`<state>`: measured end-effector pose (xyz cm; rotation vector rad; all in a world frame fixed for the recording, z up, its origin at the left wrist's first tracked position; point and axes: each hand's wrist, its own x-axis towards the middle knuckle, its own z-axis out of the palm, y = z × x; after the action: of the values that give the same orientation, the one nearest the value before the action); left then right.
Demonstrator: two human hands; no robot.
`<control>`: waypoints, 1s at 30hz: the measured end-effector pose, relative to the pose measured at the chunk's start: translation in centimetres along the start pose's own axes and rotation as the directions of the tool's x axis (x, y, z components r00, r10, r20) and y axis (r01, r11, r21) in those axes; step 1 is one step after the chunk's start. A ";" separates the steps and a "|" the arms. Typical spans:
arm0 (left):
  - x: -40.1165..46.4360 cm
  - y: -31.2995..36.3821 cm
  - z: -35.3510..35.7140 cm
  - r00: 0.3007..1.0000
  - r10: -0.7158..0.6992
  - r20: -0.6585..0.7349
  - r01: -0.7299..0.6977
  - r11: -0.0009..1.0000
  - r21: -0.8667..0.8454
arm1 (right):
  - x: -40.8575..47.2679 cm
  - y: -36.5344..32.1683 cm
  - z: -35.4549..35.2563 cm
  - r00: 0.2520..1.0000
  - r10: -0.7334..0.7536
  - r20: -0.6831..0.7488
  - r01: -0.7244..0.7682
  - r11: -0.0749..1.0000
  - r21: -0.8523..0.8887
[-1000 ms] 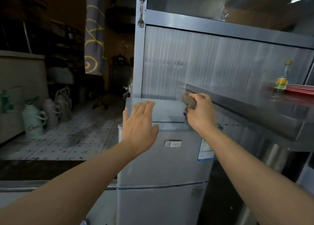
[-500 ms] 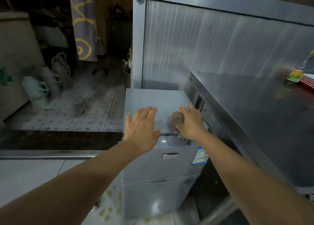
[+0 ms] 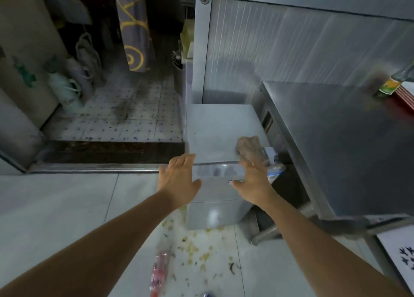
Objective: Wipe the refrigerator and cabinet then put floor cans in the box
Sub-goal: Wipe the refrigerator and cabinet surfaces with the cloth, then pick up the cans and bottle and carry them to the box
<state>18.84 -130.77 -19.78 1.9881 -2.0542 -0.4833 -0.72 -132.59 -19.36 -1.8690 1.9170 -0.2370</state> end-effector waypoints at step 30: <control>-10.1 -15.3 2.0 0.924 -0.274 0.266 0.277 0.960 0.025 | -9.1 -8.3 16.2 0.923 0.181 0.339 -0.237 0.962 0.131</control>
<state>32.57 -120.87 -27.10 2.3280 -1.9086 -0.8630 13.54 -121.25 -28.41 -1.4725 1.7885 -0.0198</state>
